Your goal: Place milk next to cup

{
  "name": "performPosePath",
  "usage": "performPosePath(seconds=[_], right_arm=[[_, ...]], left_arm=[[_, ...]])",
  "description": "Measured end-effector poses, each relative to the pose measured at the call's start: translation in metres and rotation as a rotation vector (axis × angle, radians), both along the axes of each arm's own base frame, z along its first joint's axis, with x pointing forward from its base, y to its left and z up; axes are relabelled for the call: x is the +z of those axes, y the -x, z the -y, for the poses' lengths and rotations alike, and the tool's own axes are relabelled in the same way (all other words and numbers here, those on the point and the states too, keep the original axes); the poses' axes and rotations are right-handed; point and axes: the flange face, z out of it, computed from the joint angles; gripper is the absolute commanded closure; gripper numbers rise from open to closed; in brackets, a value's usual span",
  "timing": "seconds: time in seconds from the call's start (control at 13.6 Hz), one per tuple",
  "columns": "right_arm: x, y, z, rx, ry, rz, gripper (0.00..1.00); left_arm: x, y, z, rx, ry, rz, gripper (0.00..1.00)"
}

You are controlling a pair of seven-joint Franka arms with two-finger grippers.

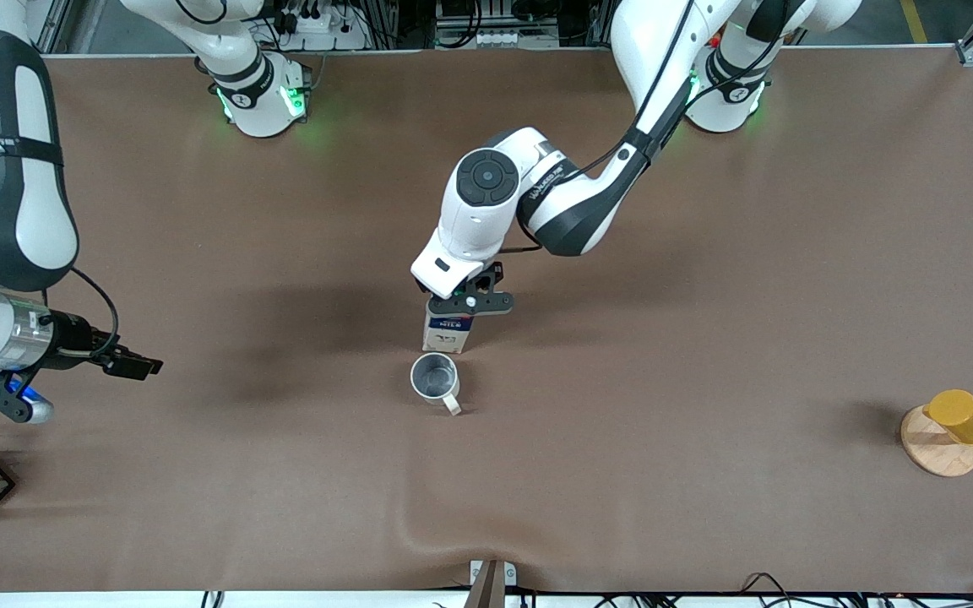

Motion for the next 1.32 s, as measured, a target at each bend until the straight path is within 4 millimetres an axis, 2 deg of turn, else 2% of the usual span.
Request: performPosePath(seconds=[0.07, 0.22, 0.44, 0.59, 0.88, 1.03, 1.18, 1.32], right_arm=[[0.006, 0.003, 0.002, 0.028, 0.0, -0.001, 0.0], [0.034, 0.015, 0.002, 0.078, 0.03, 0.007, 0.0], [0.08, 0.04, -0.017, 0.134, 0.051, 0.032, 0.0], [0.105, 0.055, -0.024, 0.169, 0.051, 0.036, 0.0], [0.151, 0.084, -0.021, 0.278, 0.042, 0.056, 0.0], [0.168, 0.095, -0.02, 0.332, 0.04, 0.074, 0.0], [0.184, 0.106, -0.021, 0.371, 0.06, 0.083, 0.0], [0.198, 0.116, -0.028, 0.399, 0.082, 0.091, 0.0]], left_arm=[[0.001, -0.002, -0.001, 0.004, 0.004, 0.001, 0.0], [0.005, -0.006, -0.003, 0.011, 0.011, 0.005, 0.0], [0.009, -0.008, -0.004, 0.017, 0.021, 0.005, 0.0], [0.023, -0.009, -0.002, 0.018, 0.04, 0.016, 0.0], [0.082, -0.001, -0.007, 0.041, 0.074, 0.01, 0.0], [0.123, 0.003, -0.021, 0.054, 0.062, 0.005, 0.0], [0.165, -0.003, -0.056, 0.075, 0.021, 0.008, 0.0], [0.202, -0.01, -0.103, 0.106, -0.075, 0.023, 0.0]])
